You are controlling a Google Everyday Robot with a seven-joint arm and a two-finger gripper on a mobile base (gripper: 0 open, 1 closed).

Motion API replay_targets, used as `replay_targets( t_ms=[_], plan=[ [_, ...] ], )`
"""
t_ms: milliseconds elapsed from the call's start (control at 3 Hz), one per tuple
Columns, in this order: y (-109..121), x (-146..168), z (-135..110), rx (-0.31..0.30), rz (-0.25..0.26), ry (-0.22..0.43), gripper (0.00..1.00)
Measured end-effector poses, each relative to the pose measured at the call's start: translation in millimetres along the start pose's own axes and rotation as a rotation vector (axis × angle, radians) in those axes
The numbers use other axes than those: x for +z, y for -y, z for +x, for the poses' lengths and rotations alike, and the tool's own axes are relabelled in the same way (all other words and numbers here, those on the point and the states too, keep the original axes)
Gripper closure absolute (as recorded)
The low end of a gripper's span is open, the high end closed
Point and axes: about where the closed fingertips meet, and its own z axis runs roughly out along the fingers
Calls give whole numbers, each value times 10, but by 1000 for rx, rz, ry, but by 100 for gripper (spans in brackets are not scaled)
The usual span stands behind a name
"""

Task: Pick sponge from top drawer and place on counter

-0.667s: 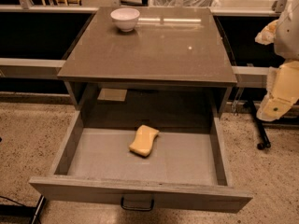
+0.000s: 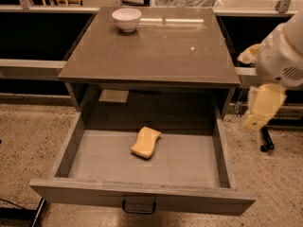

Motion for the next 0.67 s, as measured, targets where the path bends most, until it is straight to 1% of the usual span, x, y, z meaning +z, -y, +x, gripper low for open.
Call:
replay_targets(
  t_ms=[333,667],
  plan=[
    [-64,980,-325,-26,-91,224,0],
    [-12,904,-331,-22,-67,215,0]
  ],
)
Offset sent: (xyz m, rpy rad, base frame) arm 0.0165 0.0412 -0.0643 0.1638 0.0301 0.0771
